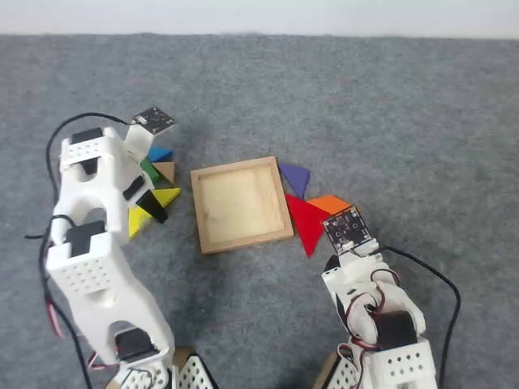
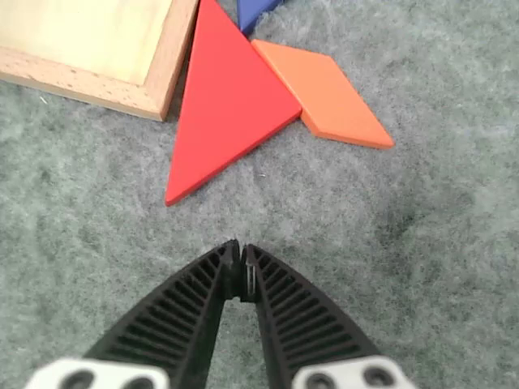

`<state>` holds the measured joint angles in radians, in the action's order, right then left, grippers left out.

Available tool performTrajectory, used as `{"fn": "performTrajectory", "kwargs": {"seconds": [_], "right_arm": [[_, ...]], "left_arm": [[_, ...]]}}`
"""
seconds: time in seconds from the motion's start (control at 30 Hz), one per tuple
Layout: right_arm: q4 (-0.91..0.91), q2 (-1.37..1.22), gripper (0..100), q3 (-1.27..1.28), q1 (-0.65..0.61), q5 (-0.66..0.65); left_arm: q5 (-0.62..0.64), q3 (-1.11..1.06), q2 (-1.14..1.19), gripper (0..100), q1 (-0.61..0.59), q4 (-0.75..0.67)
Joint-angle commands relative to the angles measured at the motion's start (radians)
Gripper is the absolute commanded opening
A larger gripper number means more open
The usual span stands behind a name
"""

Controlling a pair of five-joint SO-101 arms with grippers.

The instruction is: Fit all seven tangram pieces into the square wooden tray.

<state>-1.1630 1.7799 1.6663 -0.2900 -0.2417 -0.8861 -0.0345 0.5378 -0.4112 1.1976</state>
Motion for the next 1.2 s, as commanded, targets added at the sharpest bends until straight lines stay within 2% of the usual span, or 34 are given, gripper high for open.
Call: {"fn": "performTrajectory", "kwargs": {"seconds": [0.0,0.6,0.87,1.17], "right_arm": [[-0.010,-0.013,1.3,0.018,0.008,-0.012],[-0.008,-0.013,1.3,0.018,0.008,-0.012],[-0.008,-0.013,1.3,0.018,0.008,-0.012],[-0.010,-0.013,1.3,0.018,0.008,-0.012]], "left_arm": [[-0.107,0.015,-0.002,29,-0.009,0.091],[-0.123,0.021,-0.015,25,-0.015,0.212],[-0.118,0.012,-0.170,25,-0.015,0.319],[-0.117,-0.104,-0.275,25,-0.015,0.288]]}}
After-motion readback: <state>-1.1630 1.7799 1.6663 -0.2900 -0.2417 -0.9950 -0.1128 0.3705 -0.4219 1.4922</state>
